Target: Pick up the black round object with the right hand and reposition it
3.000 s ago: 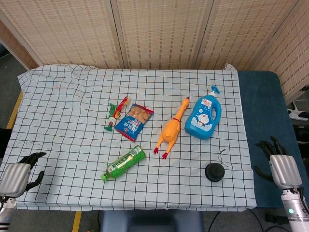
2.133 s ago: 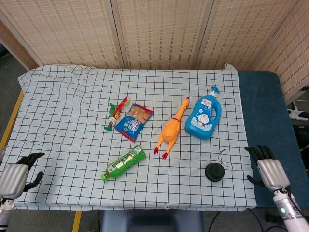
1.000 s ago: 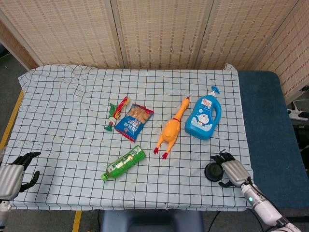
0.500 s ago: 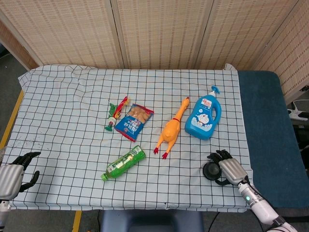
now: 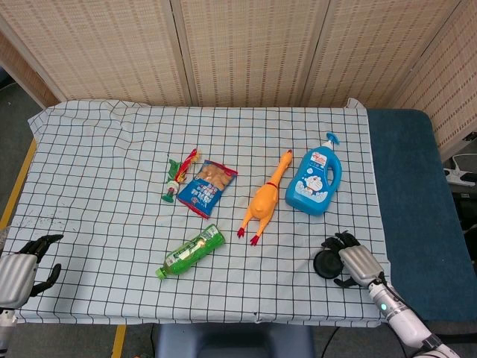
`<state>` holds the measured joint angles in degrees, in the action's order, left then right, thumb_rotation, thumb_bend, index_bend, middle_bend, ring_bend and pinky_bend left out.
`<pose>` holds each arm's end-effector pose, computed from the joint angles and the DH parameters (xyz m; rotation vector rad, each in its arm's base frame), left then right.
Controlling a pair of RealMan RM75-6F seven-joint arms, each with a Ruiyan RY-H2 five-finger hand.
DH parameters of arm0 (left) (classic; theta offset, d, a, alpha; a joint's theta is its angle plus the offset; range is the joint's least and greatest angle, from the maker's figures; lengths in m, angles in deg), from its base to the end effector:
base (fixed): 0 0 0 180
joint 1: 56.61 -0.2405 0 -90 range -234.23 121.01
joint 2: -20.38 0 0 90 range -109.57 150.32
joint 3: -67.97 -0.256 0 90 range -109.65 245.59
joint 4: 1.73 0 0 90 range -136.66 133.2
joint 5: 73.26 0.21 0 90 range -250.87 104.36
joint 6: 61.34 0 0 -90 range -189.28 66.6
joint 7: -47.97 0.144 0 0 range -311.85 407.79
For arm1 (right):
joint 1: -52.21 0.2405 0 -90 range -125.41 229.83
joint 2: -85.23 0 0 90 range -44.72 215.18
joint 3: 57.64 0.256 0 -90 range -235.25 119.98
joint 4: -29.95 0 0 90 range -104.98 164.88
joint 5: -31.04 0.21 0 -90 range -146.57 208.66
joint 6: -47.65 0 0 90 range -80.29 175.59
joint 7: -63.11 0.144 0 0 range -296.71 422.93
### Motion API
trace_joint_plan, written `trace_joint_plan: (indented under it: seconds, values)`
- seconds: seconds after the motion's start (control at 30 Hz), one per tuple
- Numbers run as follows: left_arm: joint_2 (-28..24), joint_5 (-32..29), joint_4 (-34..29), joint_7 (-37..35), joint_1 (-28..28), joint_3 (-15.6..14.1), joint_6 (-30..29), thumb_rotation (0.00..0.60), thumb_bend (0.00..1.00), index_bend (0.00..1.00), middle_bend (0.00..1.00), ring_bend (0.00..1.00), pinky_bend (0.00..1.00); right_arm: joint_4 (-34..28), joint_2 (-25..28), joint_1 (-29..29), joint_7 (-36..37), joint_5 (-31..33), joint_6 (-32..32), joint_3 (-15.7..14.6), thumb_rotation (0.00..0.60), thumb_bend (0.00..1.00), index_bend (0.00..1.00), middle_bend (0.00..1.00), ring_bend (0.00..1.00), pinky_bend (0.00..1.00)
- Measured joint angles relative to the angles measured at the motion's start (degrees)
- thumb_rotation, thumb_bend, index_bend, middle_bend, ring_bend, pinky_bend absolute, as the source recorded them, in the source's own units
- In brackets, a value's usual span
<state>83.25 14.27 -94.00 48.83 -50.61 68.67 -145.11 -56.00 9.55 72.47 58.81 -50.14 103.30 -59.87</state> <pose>-0.3105 0.1792 0.1567 -1.4633 -0.8934 -0.8677 -0.2993 -0.2236 0.0289 1.8546 -1.1727 0.6390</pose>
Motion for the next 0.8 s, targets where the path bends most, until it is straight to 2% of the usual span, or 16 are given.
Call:
trace_joint_plan:
  seconds: [0.13, 0.23, 0.37, 0.6, 0.7, 0.8]
  values:
    - [0.0, 0.1, 0.1, 0.1, 0.0, 0.0, 0.0, 0.6, 0.43, 0.22, 0.26, 0.32, 0.63, -0.2, 0.0, 0.1, 0.0, 0.2, -0.1, -0.1, 0.6, 0.1, 0.18, 0.1, 0.0, 0.02]
    - [0.0, 0.1, 0.0, 0.1, 0.0, 0.0, 0.0, 0.6, 0.43, 0.22, 0.26, 0.32, 0.63, -0.1, 0.0, 0.1, -0.2, 0.2, 0.2, -0.1, 0.6, 0.1, 0.2, 0.14, 0.0, 0.03]
    - [0.0, 0.2, 0.0, 0.4, 0.0, 0.0, 0.0, 0.6, 0.43, 0.22, 0.26, 0.32, 0.63, -0.2, 0.1, 0.1, -1.3, 0.6, 0.0, -0.3, 0.6, 0.1, 0.25, 0.21, 0.04, 0.1]
    - [0.1, 0.1, 0.0, 0.4, 0.0, 0.0, 0.0, 0.6, 0.43, 0.22, 0.26, 0.32, 0.63, -0.9, 0.3, 0.3, -4.0, 2.4, -0.4, -0.3, 0.6, 0.1, 0.28, 0.25, 0.09, 0.14]
    - [0.0, 0.2, -0.1, 0.3, 0.0, 0.0, 0.0, 0.6, 0.43, 0.22, 0.26, 0.32, 0.63, -0.9, 0.1, 0.1, -4.4, 2.4, 0.1, -0.3, 0.6, 0.1, 0.34, 0.31, 0.14, 0.19]
    - [0.0, 0.1, 0.0, 0.4, 0.0, 0.0, 0.0, 0.6, 0.43, 0.22, 0.26, 0.32, 0.63, -0.9, 0.0, -0.1, -4.8, 2.4, 0.8, -0.3, 0.6, 0.1, 0.44, 0.39, 0.23, 0.27]
